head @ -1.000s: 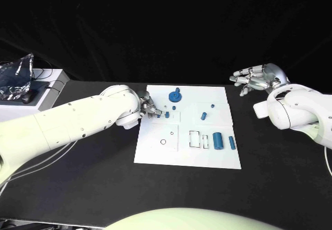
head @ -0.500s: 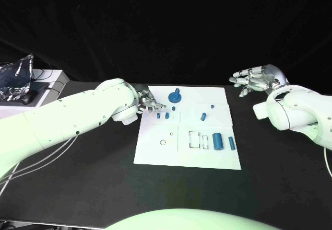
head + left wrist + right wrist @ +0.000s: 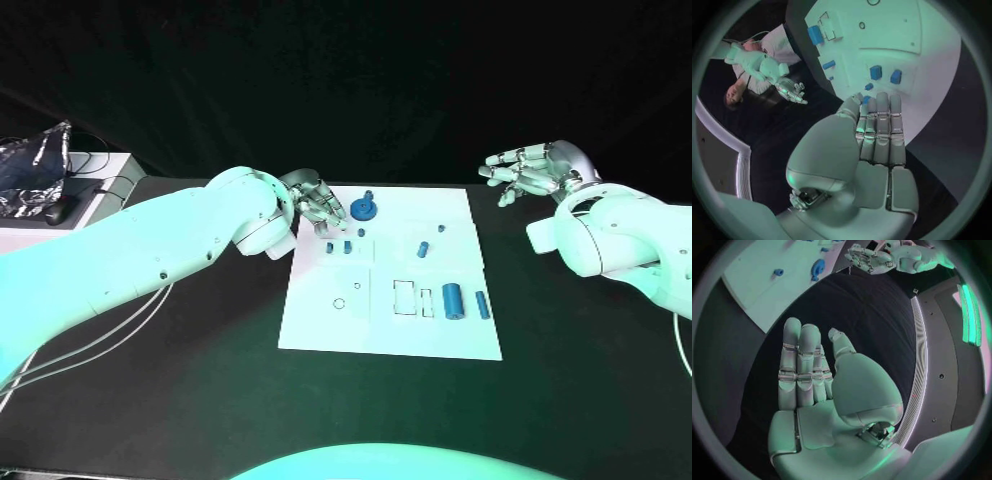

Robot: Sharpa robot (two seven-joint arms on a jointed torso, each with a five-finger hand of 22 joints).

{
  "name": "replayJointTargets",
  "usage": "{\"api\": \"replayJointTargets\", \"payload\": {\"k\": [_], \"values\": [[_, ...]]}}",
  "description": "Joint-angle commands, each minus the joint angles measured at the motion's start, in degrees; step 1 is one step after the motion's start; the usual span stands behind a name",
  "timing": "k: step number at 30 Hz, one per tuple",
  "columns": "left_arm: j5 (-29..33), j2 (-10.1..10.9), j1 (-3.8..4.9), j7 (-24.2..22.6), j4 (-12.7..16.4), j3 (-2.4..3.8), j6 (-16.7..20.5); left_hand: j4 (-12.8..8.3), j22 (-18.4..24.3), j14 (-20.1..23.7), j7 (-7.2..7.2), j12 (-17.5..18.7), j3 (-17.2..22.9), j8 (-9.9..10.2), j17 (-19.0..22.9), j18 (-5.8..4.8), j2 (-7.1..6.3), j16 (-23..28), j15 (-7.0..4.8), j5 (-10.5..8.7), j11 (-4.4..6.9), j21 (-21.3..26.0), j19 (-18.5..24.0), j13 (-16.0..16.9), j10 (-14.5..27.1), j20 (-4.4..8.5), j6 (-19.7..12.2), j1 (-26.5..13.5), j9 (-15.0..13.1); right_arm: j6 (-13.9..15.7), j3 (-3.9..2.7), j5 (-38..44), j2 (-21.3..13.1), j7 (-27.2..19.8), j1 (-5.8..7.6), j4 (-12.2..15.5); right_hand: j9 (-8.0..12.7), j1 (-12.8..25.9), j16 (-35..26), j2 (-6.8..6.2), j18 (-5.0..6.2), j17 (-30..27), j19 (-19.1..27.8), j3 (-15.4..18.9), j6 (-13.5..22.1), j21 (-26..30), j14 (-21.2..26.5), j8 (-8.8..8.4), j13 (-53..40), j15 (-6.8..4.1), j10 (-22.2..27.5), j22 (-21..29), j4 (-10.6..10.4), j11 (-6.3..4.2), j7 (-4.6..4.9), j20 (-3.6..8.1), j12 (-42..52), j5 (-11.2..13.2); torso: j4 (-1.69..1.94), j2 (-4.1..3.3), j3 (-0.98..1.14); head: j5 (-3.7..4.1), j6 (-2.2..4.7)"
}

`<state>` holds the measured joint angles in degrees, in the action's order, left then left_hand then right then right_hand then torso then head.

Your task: Assemble the parts on the task board

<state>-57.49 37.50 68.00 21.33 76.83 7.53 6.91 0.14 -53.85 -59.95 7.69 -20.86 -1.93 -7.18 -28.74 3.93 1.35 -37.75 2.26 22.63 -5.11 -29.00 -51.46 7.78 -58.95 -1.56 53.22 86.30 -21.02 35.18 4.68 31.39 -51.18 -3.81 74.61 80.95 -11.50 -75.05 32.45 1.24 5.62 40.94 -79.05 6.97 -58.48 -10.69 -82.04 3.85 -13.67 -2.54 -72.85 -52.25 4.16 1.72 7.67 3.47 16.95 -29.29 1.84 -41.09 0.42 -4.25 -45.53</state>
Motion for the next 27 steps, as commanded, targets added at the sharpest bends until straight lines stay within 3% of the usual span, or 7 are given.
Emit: {"api": "replayJointTargets", "payload": {"k": [1,3,6,8,11,21,27], "values": [[-4.32,-1.45,-0.01,-14.76,-1.87,-0.92,4.16,-0.48,2.38,0.07,-0.9,3.64,0.48,1.64,3.98,-0.17,-1.34,3.68,0.81,-1.23,-0.88,3.04,0.6,-3.94,-0.41,-0.98,0.67,-0.31,5.0,0.17,-0.02,-1.02,0.15,-3.66,-0.03,-0.28,0.46,-0.99,-0.5,-0.02,-0.76,-0.2,1.04,-1.15,0.27,0.27,1.1,-0.31,1.21,0.19,0.5,0.0,0.9,0.26,0.88,-0.12,-1.66,0.41,-0.08,-0.06,-0.01,0.26,0.82],[-7.87,-2.5,-0.01,-18.06,-3.25,-1.76,4.11,-0.91,3.89,-0.81,-0.85,5.69,0.37,2.21,6.03,0.23,-2.24,4.76,0.86,-1.57,-1.25,4.58,-0.47,-4.26,-0.89,-1.43,1.95,-0.68,8.31,0.19,-0.02,-0.9,0.25,-4.21,-0.03,-0.47,2.04,-1.26,-0.23,0.03,-0.51,-0.17,1.13,-2.46,1.18,-0.13,0.98,-0.18,3.65,0.42,0.08,-0.44,1.84,0.49,1.27,-0.25,-4.25,0.66,-0.14,-0.11,-0.02,0.4,1.11],[-12.91,-3.8,-0.02,-20.84,-4.79,-2.59,3.86,-1.35,4.19,-2.35,-2.39,7.78,-0.54,2.84,6.04,0.49,-4.03,3.18,0.52,-2.77,-1.26,4.65,-1.97,-4.31,0.2,-1.51,2.36,-1.19,10.42,0.23,-0.02,-0.58,0.42,-4.77,-0.03,-0.71,3.59,-0.88,0.14,-0.22,-0.25,-0.09,1.23,-3.56,0.91,-0.62,0.81,-0.32,6.01,0.38,-0.68,-1.01,2.52,0.66,1.29,-0.35,-6.6,0.72,-0.26,-0.24,0.0,0.4,1.7],[-15.9,-4.79,-0.02,-22.26,-6.05,-3.21,4.43,-1.9,3.2,-1.97,-3.14,10.04,-0.83,3.45,4.61,0.5,-4.44,-1.27,-0.01,-3.4,-0.89,3.68,-3.21,-4.27,0.71,-1.09,3.51,-1.15,13.25,0.24,-0.01,-0.26,0.52,-5.01,-0.03,-0.83,5.45,0.07,0.46,-0.57,-0.04,-0.11,1.26,-4.89,0.55,-1.33,0.67,-0.22,8.34,0.38,-2.05,-1.81,3.16,0.89,1.35,-0.4,-8.59,0.75,-0.29,-0.27,0.02,0.46,1.93],[-19.24,-6.22,-0.02,-23.39,-7.99,-3.93,5.52,-2.72,0.12,-2.68,-2.39,10.96,-0.27,3.39,2.31,0.81,-4.5,-8.02,-0.66,-3.32,-0.65,0.5,-4.71,-4.35,-1.37,-0.01,4.83,-0.6,15.62,0.31,-0.01,0.03,0.6,-5.18,-0.03,-0.83,6.18,0.37,0.69,-0.83,0.02,-0.07,1.24,-5.47,0.43,-1.68,0.52,-0.25,9.06,0.35,-2.46,-2.21,3.53,0.73,1.33,-0.35,-9.1,0.75,-0.26,-0.3,0.06,0.51,2.13],[-25.57,-8.93,-0.02,-22.32,-11.64,-4.68,5.35,-3.22,-10.51,-0.76,-2.61,13.21,2.66,3.44,2.2,1.94,-5.06,-23.78,-0.77,-3.28,-0.67,-7.65,-3.25,-4.24,-2.37,0.23,6.2,-2.06,17.27,0.43,0.0,1.05,0.68,-5.18,-0.02,-0.14,7.02,1.13,0.87,-1.12,0.08,-0.12,1.45,-6.17,0.29,-2.02,0.55,-0.23,9.49,0.37,-2.77,-2.75,3.72,0.85,1.34,-0.38,-9.59,0.77,-0.54,-0.75,0.22,0.59,2.57],[-28.16,-9.73,-0.01,-19.87,-12.47,-4.79,3.59,-3.15,-13.19,-2.31,-2.86,13.12,3.8,3.48,3.46,2.64,-5.15,-28.58,-1.11,-3.21,-0.38,-10.02,-4.38,-4.28,-2.91,0.49,7.9,-2.29,17.22,0.53,-0.01,1.29,0.61,-5.12,-0.02,0.09,7.1,1.29,1.08,-1.18,0.13,-0.07,1.29,-6.27,0.28,-2.2,0.31,-0.24,9.5,0.32,-2.84,-2.92,3.69,0.81,1.32,-0.34,-9.66,0.66,-0.68,-0.92,0.25,0.61,2.46]]}}
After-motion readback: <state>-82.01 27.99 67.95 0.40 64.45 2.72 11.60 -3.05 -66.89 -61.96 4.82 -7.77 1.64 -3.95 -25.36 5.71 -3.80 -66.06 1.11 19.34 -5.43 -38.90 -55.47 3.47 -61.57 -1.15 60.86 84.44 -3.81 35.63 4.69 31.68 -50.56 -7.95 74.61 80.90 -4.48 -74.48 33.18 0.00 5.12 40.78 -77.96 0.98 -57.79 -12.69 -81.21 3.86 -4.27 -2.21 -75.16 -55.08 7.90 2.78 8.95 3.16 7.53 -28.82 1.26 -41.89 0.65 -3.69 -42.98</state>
